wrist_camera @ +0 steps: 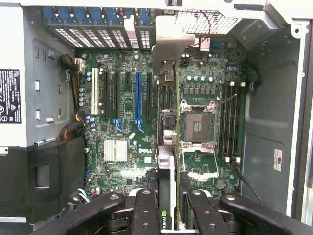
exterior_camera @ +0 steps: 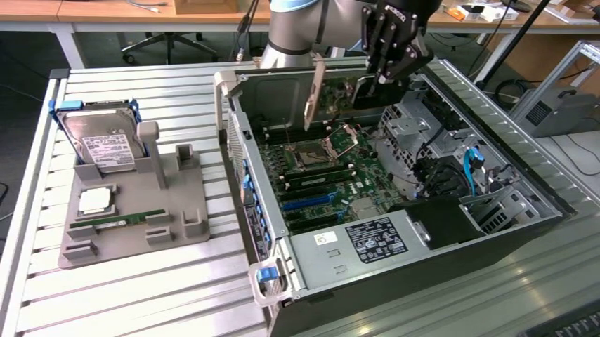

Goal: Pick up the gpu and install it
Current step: 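Insert the gpu into the slot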

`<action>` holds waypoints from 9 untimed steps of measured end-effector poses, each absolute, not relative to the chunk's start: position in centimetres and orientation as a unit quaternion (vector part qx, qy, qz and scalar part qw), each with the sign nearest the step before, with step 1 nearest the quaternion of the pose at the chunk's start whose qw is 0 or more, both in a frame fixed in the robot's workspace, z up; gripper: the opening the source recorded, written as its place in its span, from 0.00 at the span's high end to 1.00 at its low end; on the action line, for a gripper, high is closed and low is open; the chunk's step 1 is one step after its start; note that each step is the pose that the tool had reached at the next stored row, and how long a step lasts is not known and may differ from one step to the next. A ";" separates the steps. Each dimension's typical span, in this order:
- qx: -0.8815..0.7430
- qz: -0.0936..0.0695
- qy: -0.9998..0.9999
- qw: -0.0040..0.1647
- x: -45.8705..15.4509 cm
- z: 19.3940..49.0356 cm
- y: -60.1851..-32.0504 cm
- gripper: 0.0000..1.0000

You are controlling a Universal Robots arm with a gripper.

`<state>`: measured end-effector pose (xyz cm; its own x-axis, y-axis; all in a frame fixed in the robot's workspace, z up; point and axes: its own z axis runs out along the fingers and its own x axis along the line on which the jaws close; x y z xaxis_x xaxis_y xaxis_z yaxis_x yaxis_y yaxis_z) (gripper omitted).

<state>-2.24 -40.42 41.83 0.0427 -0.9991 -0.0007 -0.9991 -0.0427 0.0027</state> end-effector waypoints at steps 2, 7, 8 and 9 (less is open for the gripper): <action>0.727 -0.001 -0.686 0.001 -2.2 41.7 -40.4 0.73; 0.729 -0.001 -0.684 0.001 -2.2 41.7 -40.4 0.73; 0.729 -0.001 -0.684 0.001 -2.2 41.7 -40.4 0.73; 0.729 -0.001 -0.684 0.001 -2.2 41.7 -40.4 0.73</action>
